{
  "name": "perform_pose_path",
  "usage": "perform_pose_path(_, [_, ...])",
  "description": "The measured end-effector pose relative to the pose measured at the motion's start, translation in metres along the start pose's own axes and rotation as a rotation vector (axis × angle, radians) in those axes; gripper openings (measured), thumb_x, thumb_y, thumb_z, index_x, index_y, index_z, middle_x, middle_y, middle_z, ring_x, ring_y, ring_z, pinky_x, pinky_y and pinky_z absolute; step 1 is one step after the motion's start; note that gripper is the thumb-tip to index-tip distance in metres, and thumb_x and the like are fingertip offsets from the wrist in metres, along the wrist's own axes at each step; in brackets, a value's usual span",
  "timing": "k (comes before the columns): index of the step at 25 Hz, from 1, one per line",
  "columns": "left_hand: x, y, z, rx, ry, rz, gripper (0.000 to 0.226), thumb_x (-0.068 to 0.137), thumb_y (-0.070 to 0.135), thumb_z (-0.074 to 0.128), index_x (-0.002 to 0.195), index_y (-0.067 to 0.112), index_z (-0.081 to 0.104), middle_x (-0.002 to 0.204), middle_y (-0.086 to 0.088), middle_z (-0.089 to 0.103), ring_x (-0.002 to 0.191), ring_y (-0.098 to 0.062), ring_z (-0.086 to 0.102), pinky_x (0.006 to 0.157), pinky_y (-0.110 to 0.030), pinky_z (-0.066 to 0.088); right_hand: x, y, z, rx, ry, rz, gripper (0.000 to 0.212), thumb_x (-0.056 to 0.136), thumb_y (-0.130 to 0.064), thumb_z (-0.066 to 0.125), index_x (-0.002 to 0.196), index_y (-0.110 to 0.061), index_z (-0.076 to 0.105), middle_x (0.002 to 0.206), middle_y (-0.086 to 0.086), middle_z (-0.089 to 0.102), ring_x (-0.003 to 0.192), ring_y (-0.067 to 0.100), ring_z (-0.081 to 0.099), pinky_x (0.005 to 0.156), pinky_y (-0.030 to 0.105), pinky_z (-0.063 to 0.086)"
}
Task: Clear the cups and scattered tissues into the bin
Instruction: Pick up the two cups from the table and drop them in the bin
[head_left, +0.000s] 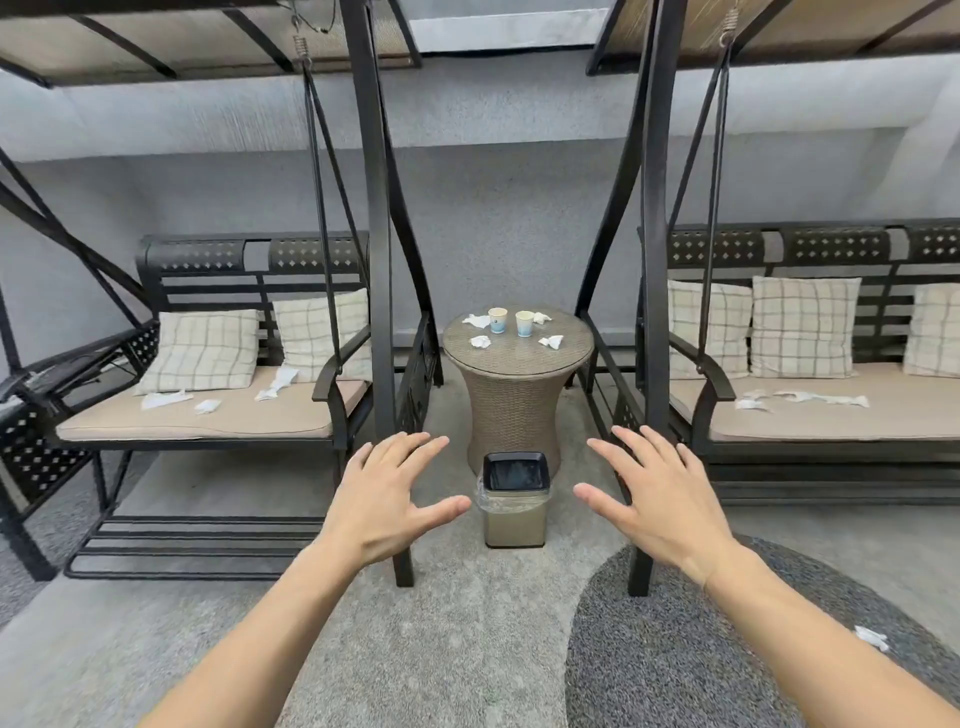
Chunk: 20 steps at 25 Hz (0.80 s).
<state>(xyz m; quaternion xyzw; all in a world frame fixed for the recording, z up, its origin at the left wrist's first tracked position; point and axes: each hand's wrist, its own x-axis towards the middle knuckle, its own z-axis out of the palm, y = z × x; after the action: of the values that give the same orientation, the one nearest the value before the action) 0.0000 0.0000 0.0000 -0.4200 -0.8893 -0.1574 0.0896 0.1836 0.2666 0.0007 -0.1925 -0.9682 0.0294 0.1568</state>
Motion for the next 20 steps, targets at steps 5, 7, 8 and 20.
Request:
perform_pose_path(5, [0.095, 0.008, 0.019, 0.002, 0.020, -0.053, 0.087, 0.072, 0.092, 0.025, 0.144, 0.044, 0.032, 0.150, 0.016, 0.035, 0.141, -0.009, 0.023, 0.117, -0.045, 0.016, 0.089, 0.067, 0.006, -0.014, -0.020, 0.024, 0.078, 0.077, -0.087, 0.013, 0.142, -0.046, 0.029, 0.154, -0.009, 0.028, 0.144, 0.017, 0.015, 0.115, 0.048, 0.018])
perform_pose_path(7, [0.125, 0.006, 0.027, 0.010, 0.026, -0.066, 0.086, 0.072, 0.092, 0.025, 0.143, 0.044, 0.033, 0.150, 0.016, 0.035, 0.141, -0.008, 0.022, 0.117, -0.045, 0.016, 0.119, 0.082, 0.012, -0.001, -0.021, 0.015, 0.078, 0.078, -0.086, 0.014, 0.142, -0.045, 0.029, 0.156, -0.008, 0.025, 0.144, 0.018, 0.014, 0.115, 0.048, 0.017])
perform_pose_path(8, [0.141, 0.003, 0.032, 0.001, 0.033, -0.067, 0.086, 0.072, 0.092, 0.025, 0.143, 0.044, 0.033, 0.150, 0.016, 0.035, 0.141, -0.008, 0.023, 0.117, -0.044, 0.016, 0.134, 0.088, 0.016, 0.020, -0.028, 0.021, 0.077, 0.078, -0.086, 0.015, 0.142, -0.045, 0.029, 0.156, -0.008, 0.024, 0.144, 0.018, 0.014, 0.115, 0.048, 0.017])
perform_pose_path(20, [0.348, -0.094, 0.103, -0.049, 0.058, -0.058, 0.084, 0.074, 0.090, 0.027, 0.142, 0.041, 0.037, 0.147, 0.014, 0.040, 0.139, -0.009, 0.028, 0.117, -0.043, 0.018, 0.356, 0.113, 0.094, 0.019, -0.052, 0.035, 0.074, 0.080, -0.082, 0.021, 0.143, -0.044, 0.027, 0.155, -0.006, 0.025, 0.143, 0.020, 0.018, 0.113, 0.049, 0.022])
